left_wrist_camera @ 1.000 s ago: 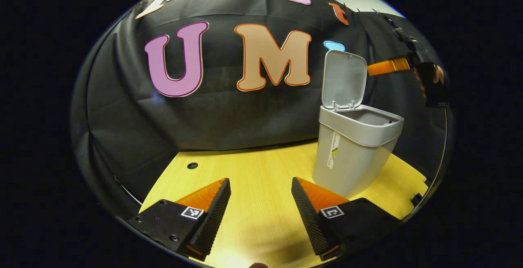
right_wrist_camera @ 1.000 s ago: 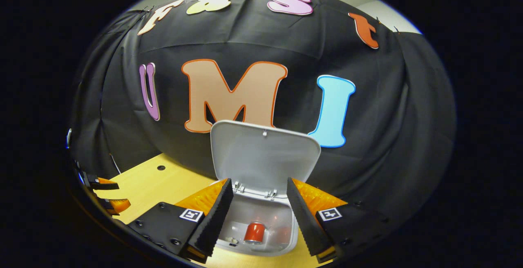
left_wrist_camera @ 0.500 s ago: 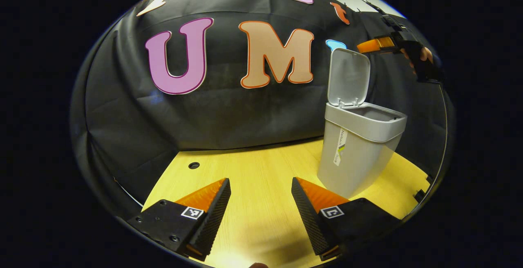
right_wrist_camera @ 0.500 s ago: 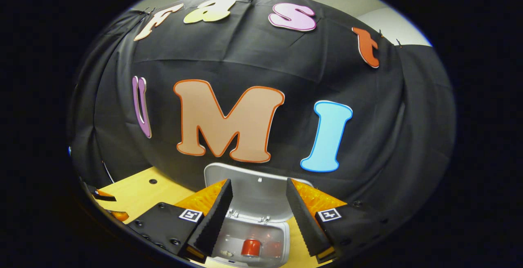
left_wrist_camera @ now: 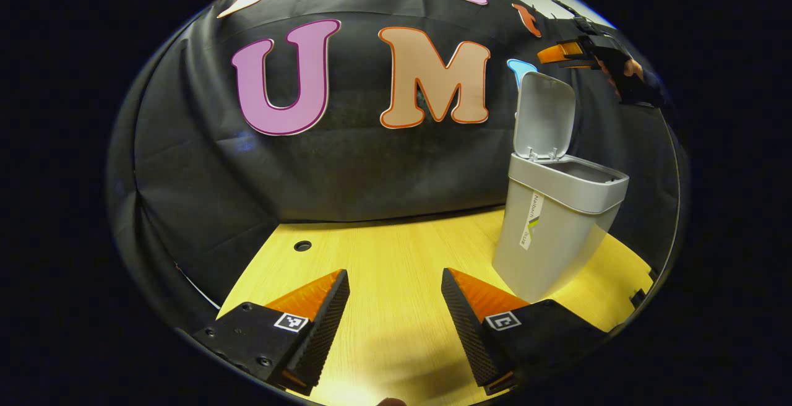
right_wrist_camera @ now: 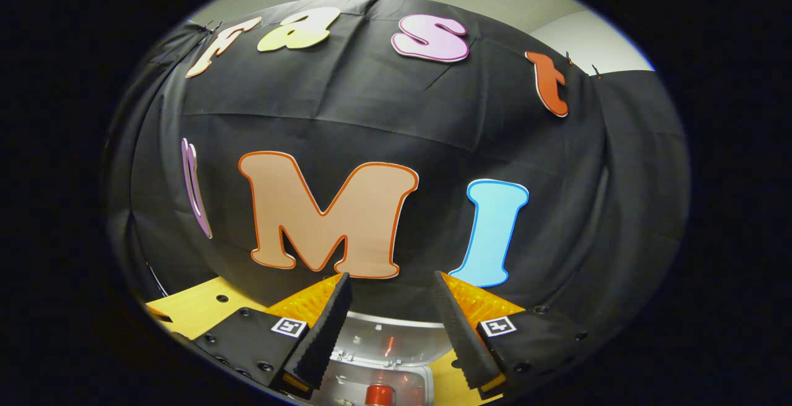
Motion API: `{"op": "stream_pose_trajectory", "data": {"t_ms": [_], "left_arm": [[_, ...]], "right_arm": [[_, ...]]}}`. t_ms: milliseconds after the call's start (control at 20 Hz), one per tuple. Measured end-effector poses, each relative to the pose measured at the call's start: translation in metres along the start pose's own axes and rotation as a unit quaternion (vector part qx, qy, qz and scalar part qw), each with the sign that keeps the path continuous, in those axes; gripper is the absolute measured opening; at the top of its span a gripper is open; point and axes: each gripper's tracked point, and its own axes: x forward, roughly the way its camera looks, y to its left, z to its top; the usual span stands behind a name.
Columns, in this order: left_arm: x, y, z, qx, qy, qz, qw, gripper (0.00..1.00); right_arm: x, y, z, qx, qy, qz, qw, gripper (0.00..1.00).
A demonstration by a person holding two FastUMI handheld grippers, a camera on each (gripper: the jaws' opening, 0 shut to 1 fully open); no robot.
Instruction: Press the lid of the desktop garbage bin to open it, pick up the crumpled paper on the desktop and throw it into the bin, then pick up the pop can on the desktop and drop it into the bin, and finally close the garbage bin lid.
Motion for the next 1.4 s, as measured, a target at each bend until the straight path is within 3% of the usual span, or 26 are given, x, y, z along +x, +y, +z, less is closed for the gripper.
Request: {"op": "stream_pose_trajectory", "data": {"t_ms": [50,100,550,1400], "left_arm": [[0.000,0.003,0.001,-0.001,0.000,0.003,1.000,0.88],[0.001,0.004,0.000,-0.001,0.001,0.006,1.000,0.88],[0.002,0.015,0.003,0.004,-0.003,0.022,1.000,0.88],[-0.004,0.002,0.015,0.008,-0.019,0.023,1.000,0.88]], "right_arm": [[0.004,0.001,-0.002,0.003,0.004,0.001,1.000,0.84],[0.008,0.001,-0.006,0.005,0.008,0.002,1.000,0.89],[0.024,-0.003,-0.036,0.020,0.056,0.001,0.998,0.87],[-0.049,0.006,-0.076,0.051,0.088,0.025,0.994,0.83]]}}
